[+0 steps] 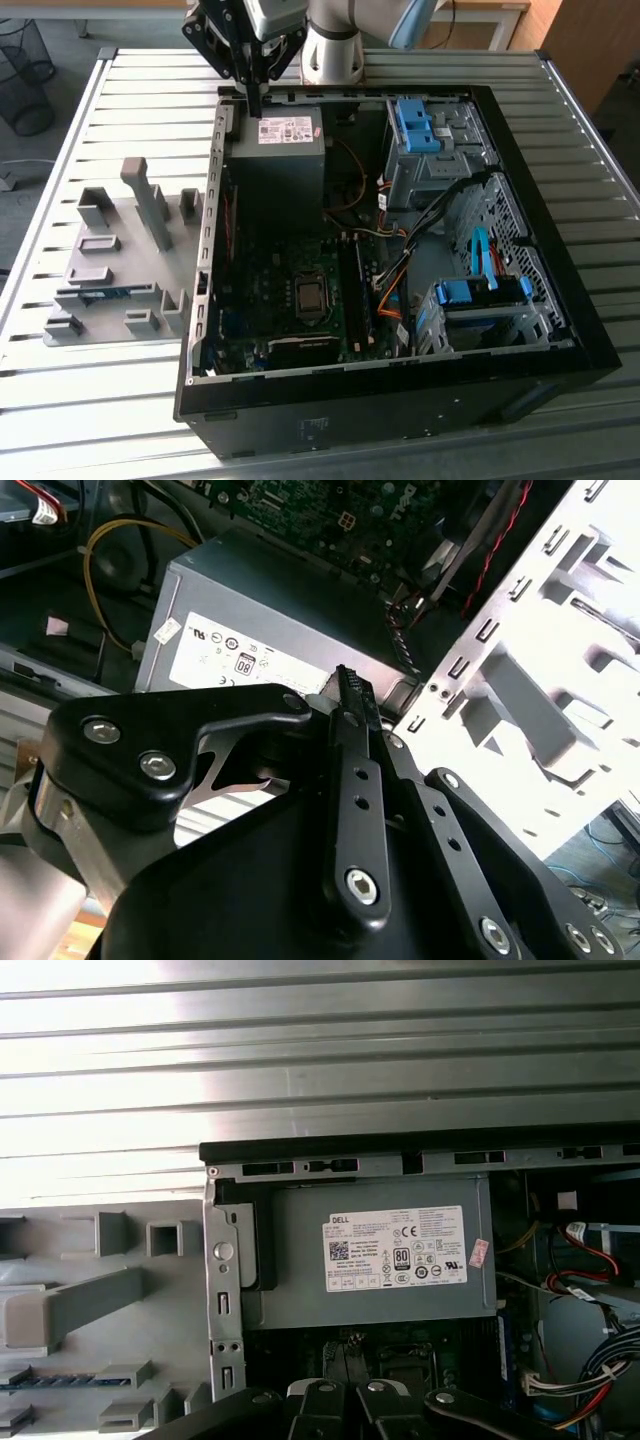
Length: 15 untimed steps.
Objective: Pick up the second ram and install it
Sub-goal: 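Reach for the second ram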
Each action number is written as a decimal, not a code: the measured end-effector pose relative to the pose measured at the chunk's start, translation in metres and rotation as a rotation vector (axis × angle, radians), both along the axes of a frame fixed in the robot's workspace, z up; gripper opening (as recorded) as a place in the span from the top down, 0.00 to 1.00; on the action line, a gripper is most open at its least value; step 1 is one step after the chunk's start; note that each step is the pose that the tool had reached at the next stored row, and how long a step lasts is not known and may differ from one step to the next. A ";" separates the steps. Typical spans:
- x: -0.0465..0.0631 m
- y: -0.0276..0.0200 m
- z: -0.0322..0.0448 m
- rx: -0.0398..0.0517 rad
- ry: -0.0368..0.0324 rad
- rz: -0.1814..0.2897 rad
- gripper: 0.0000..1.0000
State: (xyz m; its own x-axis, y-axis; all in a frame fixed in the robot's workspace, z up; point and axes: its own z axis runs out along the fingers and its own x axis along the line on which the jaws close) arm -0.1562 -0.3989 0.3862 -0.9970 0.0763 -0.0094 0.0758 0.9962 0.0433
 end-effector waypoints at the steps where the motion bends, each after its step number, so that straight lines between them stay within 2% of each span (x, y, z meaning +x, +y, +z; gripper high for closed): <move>1: 0.000 0.0000 0.0000 -0.0001 0.0000 0.000 0.90; 15: -0.006 0.0000 0.0000 -0.0001 0.0001 0.000 0.90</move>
